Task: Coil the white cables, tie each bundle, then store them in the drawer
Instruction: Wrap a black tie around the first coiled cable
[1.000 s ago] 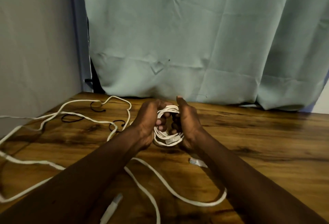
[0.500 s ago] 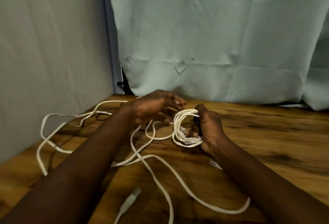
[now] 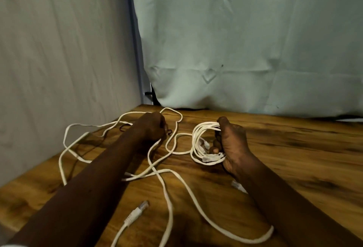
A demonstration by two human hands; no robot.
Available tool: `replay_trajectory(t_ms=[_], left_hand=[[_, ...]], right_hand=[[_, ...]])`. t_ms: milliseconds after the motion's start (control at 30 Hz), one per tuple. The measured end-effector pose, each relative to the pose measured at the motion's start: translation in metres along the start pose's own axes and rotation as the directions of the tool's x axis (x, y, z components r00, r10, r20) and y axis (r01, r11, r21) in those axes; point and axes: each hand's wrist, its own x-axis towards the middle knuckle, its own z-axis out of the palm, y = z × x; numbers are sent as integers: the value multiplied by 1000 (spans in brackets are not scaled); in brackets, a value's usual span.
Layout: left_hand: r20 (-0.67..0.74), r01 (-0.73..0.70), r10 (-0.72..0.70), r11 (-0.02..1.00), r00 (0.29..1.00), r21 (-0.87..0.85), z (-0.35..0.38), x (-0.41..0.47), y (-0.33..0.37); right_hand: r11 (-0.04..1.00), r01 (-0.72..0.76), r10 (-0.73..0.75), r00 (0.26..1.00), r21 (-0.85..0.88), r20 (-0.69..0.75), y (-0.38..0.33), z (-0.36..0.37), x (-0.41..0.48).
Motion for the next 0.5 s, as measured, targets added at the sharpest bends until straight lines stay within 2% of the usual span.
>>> replay_trajectory(t_ms=[67,133,167,233,300,367,433,500], left_hand=[[-208,-16,4,998,978,-54,-2,-4,4],[-494,-124,-4,966,870,-227,-10,-8,9],[-592,-198,-42,921,805,-334,-15,-10,14],[-683,-350,-76,815,726,-462,-23,-17,28],[-761,-467,44,812,647,-350,-20,-22,37],[-787,-504,259,860,560,-76,-9,-26,43],[-726,-517,411,852,552,89,3,-25,44],[-650,-554,498,820,574,139,11,-25,50]], right_hand=[[1000,14,-14,1000,7,-18,0,1,0],[999,37,-37,998,-8,-47,2,1,2],[999,47,-48,997,-18,-61,3,1,3],[998,56,-59,995,-36,-84,5,2,5],[998,44,-48,996,-51,-75,6,1,6],[999,5,-6,1000,-41,-31,5,1,6],[999,-32,33,999,-30,11,5,2,4],[999,-33,34,999,-24,34,7,3,4]])
